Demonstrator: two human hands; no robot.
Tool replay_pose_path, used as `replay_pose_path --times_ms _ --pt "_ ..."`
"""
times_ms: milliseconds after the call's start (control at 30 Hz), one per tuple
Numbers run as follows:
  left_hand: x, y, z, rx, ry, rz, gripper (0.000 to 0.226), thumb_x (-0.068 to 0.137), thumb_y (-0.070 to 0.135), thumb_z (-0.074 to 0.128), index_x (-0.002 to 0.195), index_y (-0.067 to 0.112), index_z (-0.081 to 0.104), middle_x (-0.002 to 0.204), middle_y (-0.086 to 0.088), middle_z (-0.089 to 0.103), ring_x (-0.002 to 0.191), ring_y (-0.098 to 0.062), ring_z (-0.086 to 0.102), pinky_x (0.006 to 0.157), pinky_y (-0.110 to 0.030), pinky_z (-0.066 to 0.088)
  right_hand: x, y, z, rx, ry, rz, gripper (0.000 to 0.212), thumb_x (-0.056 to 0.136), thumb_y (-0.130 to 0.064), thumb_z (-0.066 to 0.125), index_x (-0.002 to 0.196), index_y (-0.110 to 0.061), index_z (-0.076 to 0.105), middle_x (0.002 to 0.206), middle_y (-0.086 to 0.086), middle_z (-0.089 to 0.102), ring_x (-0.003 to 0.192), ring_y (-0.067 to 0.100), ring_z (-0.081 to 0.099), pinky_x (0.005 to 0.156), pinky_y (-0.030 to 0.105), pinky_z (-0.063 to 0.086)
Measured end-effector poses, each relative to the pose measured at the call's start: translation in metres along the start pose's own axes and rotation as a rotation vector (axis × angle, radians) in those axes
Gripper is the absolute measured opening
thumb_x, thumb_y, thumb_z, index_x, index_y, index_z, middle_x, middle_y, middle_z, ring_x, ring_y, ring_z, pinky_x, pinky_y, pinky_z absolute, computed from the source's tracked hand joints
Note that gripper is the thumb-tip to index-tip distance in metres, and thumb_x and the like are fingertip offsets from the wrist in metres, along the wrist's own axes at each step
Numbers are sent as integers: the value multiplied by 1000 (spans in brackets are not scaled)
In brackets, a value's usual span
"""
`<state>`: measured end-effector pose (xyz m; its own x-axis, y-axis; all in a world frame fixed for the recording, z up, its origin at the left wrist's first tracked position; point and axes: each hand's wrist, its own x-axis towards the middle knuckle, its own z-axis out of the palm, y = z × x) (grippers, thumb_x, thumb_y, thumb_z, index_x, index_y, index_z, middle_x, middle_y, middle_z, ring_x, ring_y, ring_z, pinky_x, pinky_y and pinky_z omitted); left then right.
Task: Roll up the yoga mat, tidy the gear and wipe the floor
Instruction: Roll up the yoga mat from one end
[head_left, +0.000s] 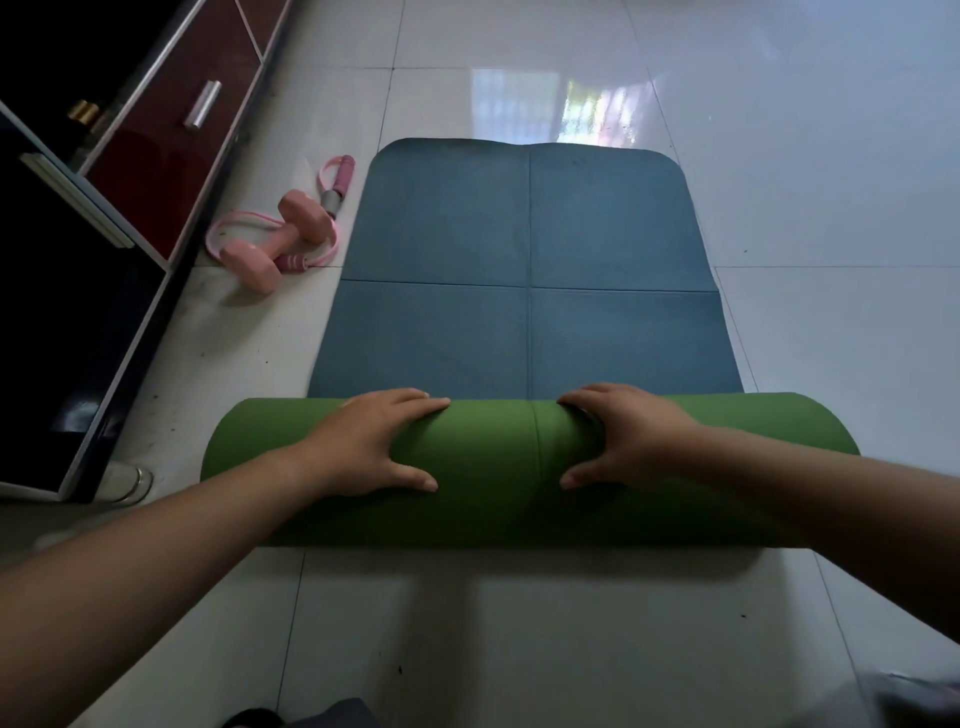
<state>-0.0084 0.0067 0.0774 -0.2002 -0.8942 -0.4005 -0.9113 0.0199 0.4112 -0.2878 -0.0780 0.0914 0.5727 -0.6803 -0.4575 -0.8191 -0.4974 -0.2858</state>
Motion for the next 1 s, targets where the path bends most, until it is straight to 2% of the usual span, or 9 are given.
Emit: replay_pose_path --times_ms 100,200,333,467,533,633,700,867,1000 --pt "1 0 0 67 47 9 78 74 57 65 141 43 27 149 9 30 135 -12 27 113 -46 21 14 6 -6 34 -36 50 94 57 -65 74 136 -29 40 136 -5 47 123 19 45 102 33 40" --pt "3 3 2 138 96 47 67 82 57 54 141 43 26 151 7 26 138 -13 24 114 -50 17 19 13 -10 85 36 115 91 61 -65 72 137 -28 39 139 -2 45 127 20 42 103 33 36" --pt "10 2 8 213 82 41 82 77 66 52 145 39 16 156 5 12 143 -15 10 114 -53 13 20 14 -9 122 201 179 90 67 -63 68 141 -24 34 146 0 38 132 20 36 107 36 31" --pt "23 -3 5 240 -11 0 83 80 66 45 146 40 2 157 7 -3 144 -13 -1 114 -54 7 16 10 -4 106 236 68 87 68 -59 70 140 -23 36 145 -1 36 131 19 36 108 33 30" --pt "31 -4 -1 238 -5 -16 79 82 64 42 146 40 3 157 7 -1 144 -14 -1 114 -55 7 14 8 2 18 200 -8 94 65 -64 69 141 -24 34 148 -1 32 134 19 31 112 35 25" --pt "39 -3 -7 180 127 -14 65 88 56 41 145 37 17 156 6 14 143 -15 8 113 -55 11 19 7 6 -82 169 -51 105 61 -70 67 146 -26 23 153 -2 22 139 18 20 115 43 18" --pt "39 -2 -4 171 177 9 59 91 51 37 145 36 20 155 5 16 143 -15 10 114 -54 11 25 11 0 -73 176 -38 104 61 -71 66 145 -26 24 153 -3 23 139 18 22 115 42 19" --pt "38 -7 3 280 168 -20 89 71 76 18 147 34 -1 157 5 -2 144 -16 -3 113 -51 -1 37 15 -12 68 339 65 93 66 -64 67 142 -23 32 150 -1 30 136 19 30 113 39 26" --pt "41 -9 1 322 137 -30 99 69 78 39 146 35 -5 157 6 -5 144 -16 -4 112 -51 -1 38 16 -8 1 308 32 90 70 -68 60 143 -24 30 152 -1 27 138 20 27 114 44 21"
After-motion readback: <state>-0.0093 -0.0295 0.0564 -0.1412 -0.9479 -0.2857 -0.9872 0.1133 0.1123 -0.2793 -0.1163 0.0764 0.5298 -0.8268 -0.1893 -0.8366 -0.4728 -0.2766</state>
